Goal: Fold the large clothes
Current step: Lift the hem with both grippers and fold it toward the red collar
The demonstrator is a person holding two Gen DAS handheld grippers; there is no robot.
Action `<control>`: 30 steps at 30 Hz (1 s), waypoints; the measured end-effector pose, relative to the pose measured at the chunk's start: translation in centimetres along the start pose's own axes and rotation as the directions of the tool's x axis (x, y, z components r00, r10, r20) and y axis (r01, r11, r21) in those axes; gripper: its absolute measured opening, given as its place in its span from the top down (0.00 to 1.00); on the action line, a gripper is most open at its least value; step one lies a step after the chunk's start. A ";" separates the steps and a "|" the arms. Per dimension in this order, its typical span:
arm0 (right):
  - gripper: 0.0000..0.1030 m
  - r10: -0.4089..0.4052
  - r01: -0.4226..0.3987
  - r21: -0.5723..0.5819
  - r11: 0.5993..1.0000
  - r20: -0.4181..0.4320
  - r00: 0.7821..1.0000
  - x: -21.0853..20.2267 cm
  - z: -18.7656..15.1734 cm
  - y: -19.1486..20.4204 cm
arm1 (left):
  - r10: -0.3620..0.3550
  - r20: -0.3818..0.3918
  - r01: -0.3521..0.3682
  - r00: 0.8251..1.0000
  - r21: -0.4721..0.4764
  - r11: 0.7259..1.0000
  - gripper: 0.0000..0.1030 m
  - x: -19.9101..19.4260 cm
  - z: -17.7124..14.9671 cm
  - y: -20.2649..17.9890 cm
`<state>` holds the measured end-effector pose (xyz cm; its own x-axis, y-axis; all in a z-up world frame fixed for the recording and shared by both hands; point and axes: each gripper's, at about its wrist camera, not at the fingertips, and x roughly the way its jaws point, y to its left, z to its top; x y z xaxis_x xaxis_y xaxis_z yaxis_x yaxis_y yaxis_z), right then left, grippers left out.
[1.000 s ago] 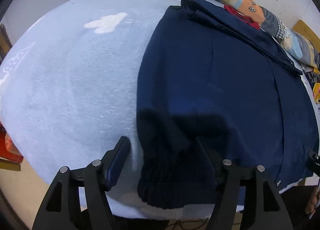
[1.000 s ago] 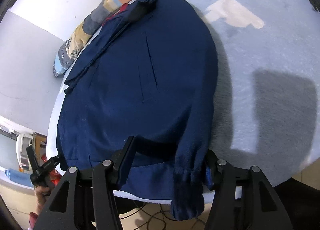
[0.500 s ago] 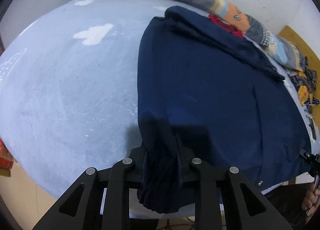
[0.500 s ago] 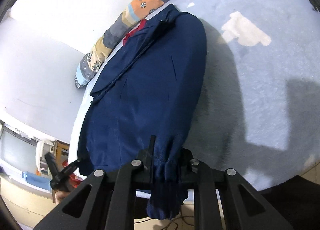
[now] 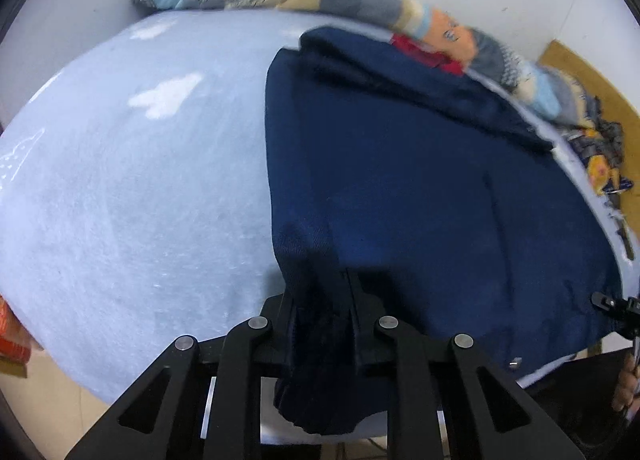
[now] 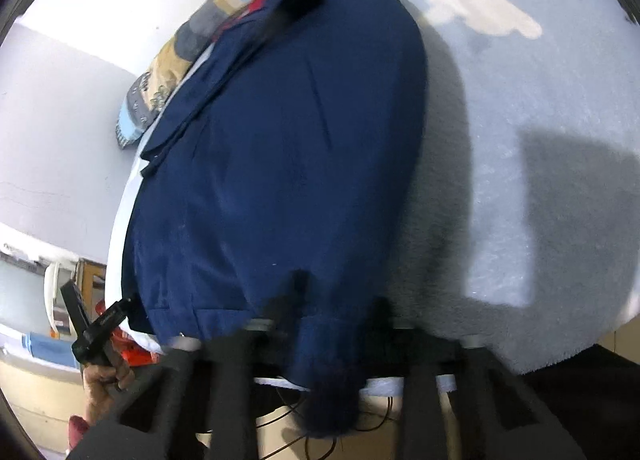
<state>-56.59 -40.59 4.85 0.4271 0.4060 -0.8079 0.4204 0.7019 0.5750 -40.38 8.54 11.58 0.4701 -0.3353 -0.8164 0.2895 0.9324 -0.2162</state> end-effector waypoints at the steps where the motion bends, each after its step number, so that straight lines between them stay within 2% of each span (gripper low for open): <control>1: 0.85 0.016 -0.017 0.011 1.000 0.013 1.000 -0.5 -0.1 0.0 | -0.028 0.009 0.028 1.000 -0.022 0.999 0.83 -0.6 -0.1 0.2; 6: 0.89 0.160 -0.166 0.064 0.984 0.081 0.984 -3.2 -0.2 -0.3 | -0.107 0.070 0.113 0.992 -0.097 0.989 0.83 -3.6 -0.9 1.7; 8: 0.89 0.260 -0.267 0.062 0.962 0.101 0.960 -4.4 -0.4 -0.1 | -0.124 0.086 0.132 0.989 -0.098 0.986 0.83 -4.6 -1.2 1.7; 12: 0.89 0.349 -0.354 0.022 0.935 0.116 0.930 -6.8 -0.7 0.6 | -0.145 0.116 0.154 0.983 -0.081 0.985 0.83 -7.4 -2.3 1.5; 19: 0.89 0.420 -0.422 -0.018 0.907 0.133 0.898 -10.2 -1.9 1.3 | -0.163 0.201 0.186 0.966 -0.102 0.977 0.83 -15.4 -4.7 3.8; 26: 0.89 0.452 -0.444 -0.089 0.892 0.159 0.877 -14.3 -2.3 2.8 | -0.176 0.249 0.213 0.952 -0.130 0.968 0.83 -20.6 -7.3 5.0; 30: 0.89 0.469 -0.462 -0.085 0.883 0.186 0.863 -15.3 -1.8 3.1 | -0.189 0.278 0.232 0.942 -0.132 0.964 0.83 -22.1 -7.0 4.8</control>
<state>-63.28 -43.57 18.80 0.7147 0.5713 -0.4035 0.1061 0.4816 0.8699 -55.21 21.38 24.82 0.6195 -0.5295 -0.5795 0.2782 0.8384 -0.4687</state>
